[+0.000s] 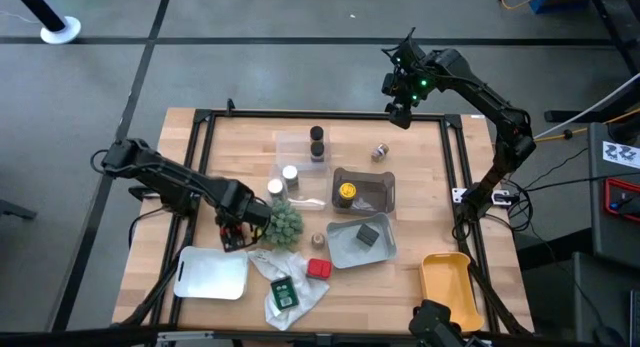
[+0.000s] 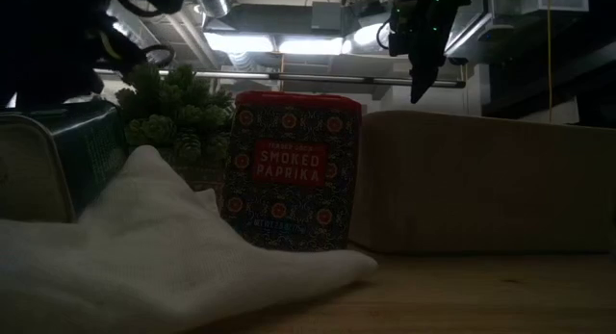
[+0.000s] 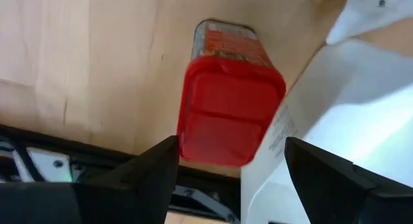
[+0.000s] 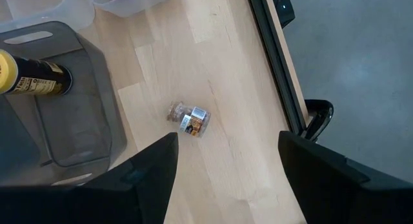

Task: Sort spices by type
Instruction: Put the left red seasoning can into the white bin

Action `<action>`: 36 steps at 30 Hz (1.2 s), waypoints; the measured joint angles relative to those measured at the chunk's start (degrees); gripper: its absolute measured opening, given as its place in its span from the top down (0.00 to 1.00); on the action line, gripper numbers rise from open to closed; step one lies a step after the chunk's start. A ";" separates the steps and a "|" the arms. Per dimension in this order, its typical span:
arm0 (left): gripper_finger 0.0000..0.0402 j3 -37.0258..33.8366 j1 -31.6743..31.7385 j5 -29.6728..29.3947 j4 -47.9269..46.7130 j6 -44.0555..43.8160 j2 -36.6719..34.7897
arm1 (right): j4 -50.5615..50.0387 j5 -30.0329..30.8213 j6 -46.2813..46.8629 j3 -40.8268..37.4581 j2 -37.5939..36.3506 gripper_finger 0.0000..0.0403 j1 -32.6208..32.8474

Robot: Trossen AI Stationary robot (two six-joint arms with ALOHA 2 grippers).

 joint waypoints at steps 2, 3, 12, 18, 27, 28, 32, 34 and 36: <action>0.34 -1.08 0.00 -0.48 1.34 -0.52 0.00 | 0.00 0.01 0.00 0.00 0.00 0.34 0.00; 0.34 -1.65 0.02 -0.62 1.86 -0.55 -0.02 | 0.02 0.00 0.00 0.00 0.00 0.34 0.00; 0.34 -3.73 0.02 -2.88 4.82 -0.45 0.04 | 0.09 -0.01 0.00 0.00 0.00 0.34 -0.01; 0.36 -3.73 0.02 -3.00 6.21 -0.38 0.04 | 0.13 0.00 0.00 0.00 0.00 0.34 0.00; 0.49 -3.66 0.02 -2.96 6.90 -0.35 -0.02 | 0.13 0.00 0.00 0.00 0.00 0.34 0.00; 0.49 -3.66 0.02 -2.96 6.86 -0.27 -0.02 | 0.13 0.00 0.00 0.00 0.00 0.34 0.00; 0.49 -3.61 0.02 -2.81 6.32 -0.18 -0.02 | 0.13 0.00 0.00 0.00 0.00 0.34 0.00; 0.49 -2.87 0.02 -2.75 4.81 -0.27 0.02 | 0.13 0.00 0.00 0.00 0.00 0.34 0.00; 0.49 -1.44 0.04 -2.74 2.16 -0.51 0.02 | 0.13 0.00 0.00 0.00 0.00 0.34 0.00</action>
